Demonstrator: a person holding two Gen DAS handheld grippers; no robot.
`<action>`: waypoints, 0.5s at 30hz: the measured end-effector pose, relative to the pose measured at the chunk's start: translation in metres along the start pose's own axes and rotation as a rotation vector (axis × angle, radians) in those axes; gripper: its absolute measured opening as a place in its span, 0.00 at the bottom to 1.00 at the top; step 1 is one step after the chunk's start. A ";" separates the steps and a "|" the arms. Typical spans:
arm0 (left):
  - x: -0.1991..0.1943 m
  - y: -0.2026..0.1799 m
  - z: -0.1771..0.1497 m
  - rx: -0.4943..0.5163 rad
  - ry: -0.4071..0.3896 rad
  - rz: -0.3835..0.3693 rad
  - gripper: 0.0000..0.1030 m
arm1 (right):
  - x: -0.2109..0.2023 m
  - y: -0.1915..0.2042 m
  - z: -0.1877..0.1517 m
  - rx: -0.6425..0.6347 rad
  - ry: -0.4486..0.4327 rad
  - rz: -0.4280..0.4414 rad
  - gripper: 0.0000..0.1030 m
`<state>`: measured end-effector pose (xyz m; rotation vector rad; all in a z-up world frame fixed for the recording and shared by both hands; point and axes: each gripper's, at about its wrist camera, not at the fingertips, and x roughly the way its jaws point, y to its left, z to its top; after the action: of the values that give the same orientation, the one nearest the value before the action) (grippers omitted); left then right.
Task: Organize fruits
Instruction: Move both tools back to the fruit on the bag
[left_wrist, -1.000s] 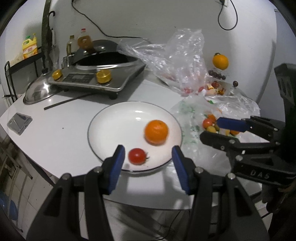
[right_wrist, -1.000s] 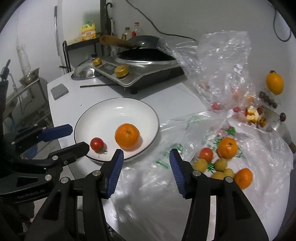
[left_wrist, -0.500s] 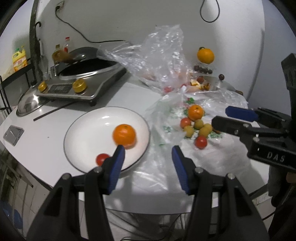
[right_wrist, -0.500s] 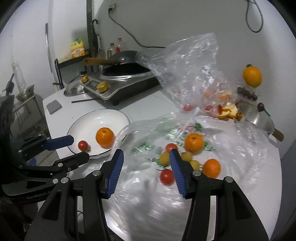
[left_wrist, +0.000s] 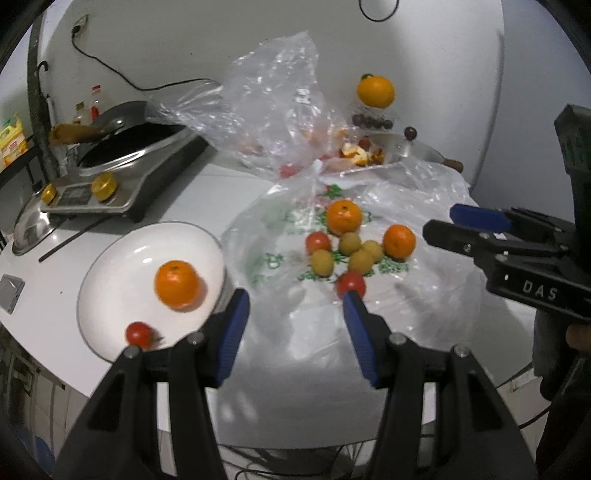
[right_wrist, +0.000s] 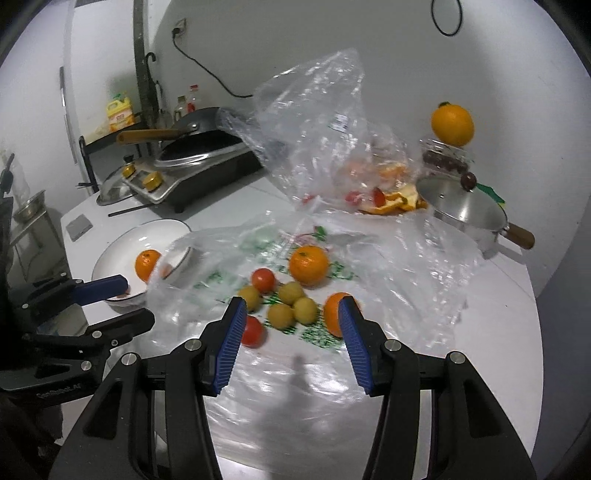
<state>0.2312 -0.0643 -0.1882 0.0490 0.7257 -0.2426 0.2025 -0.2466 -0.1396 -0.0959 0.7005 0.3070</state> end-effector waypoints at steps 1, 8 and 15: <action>0.002 -0.003 0.001 0.005 0.004 -0.003 0.53 | 0.000 -0.004 -0.001 0.004 0.001 -0.002 0.53; 0.018 -0.021 0.006 0.032 0.032 -0.020 0.53 | 0.003 -0.024 -0.005 0.033 0.008 0.003 0.53; 0.042 -0.035 0.011 0.057 0.064 -0.031 0.53 | 0.013 -0.039 -0.007 0.044 0.025 0.016 0.53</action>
<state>0.2596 -0.1084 -0.2065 0.1005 0.7832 -0.2927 0.2198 -0.2817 -0.1542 -0.0523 0.7326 0.3057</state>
